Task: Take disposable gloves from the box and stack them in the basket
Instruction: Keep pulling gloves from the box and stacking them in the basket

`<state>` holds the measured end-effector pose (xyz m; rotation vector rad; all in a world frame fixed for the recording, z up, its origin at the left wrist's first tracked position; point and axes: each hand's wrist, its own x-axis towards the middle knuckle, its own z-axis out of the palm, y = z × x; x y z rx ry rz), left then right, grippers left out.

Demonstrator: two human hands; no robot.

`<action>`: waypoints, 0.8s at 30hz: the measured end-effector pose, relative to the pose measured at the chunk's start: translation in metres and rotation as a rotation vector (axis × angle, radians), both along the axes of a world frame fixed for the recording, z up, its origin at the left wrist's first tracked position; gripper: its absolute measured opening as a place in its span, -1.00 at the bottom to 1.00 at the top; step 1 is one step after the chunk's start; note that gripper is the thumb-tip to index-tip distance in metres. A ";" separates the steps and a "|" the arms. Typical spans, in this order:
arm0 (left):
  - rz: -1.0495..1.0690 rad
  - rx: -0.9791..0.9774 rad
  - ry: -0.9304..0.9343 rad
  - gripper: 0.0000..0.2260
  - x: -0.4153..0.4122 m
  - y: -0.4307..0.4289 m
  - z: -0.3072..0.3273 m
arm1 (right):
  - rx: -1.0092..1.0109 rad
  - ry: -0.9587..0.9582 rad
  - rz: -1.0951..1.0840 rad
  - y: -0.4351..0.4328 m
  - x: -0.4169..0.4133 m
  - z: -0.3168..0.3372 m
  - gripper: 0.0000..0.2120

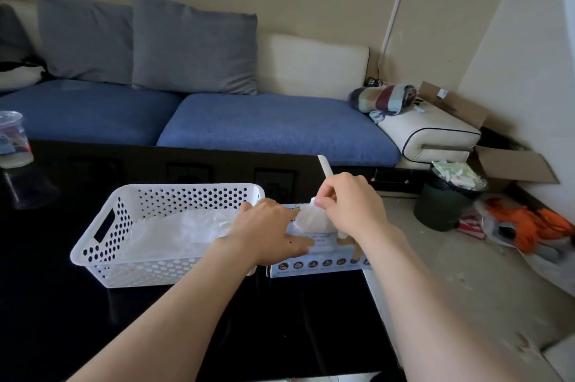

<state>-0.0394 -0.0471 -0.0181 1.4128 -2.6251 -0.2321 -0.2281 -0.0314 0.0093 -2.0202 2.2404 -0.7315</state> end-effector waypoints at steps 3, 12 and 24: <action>0.021 0.017 0.038 -0.52 0.000 0.000 0.000 | -0.013 0.065 -0.006 -0.003 -0.001 -0.003 -0.88; 0.013 0.057 0.107 -0.44 0.003 0.001 -0.001 | -0.110 0.160 -0.072 -0.005 0.002 -0.006 -0.82; -0.013 0.095 0.194 -0.34 0.004 0.000 -0.005 | -0.212 -0.249 -0.300 -0.010 0.005 -0.006 -0.73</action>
